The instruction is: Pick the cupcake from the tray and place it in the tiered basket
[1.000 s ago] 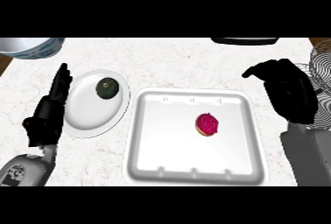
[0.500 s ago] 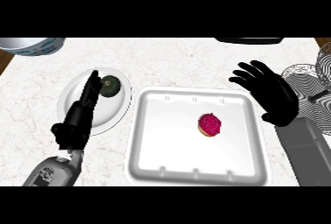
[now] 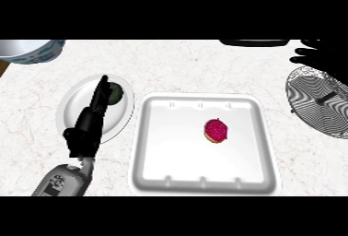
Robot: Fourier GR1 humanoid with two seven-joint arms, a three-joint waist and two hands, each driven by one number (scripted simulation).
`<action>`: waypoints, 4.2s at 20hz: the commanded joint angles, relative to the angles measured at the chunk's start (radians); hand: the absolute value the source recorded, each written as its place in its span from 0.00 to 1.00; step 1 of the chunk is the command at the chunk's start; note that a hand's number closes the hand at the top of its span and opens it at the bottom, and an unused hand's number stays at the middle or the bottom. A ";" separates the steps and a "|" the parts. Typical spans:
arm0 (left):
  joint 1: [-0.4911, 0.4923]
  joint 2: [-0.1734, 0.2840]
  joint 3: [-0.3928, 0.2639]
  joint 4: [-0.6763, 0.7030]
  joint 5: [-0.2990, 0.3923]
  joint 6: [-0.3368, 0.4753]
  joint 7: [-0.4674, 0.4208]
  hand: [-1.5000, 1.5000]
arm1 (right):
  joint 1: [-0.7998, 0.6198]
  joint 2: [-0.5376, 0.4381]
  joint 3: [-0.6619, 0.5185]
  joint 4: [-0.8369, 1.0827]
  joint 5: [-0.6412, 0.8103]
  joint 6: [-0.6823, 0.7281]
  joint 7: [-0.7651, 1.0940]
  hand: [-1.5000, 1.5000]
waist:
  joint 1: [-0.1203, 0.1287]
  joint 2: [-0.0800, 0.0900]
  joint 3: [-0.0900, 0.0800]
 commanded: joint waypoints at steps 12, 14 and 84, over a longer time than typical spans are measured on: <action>0.018 -0.004 0.025 0.026 -0.015 -0.008 -0.023 0.50 | -0.074 0.011 0.080 -0.592 0.727 0.015 -0.063 0.00 | -0.009 -0.005 -0.002; -0.041 -0.033 0.027 0.043 -0.028 -0.002 0.008 0.50 | -0.081 0.020 0.095 -0.583 0.795 0.030 -0.099 0.00 | -0.013 -0.004 -0.003; 0.049 -0.167 0.194 -0.053 -0.206 -0.196 0.065 0.50 | -0.002 0.231 0.460 -0.229 1.767 -0.405 -0.597 0.00 | -0.014 -0.009 -0.004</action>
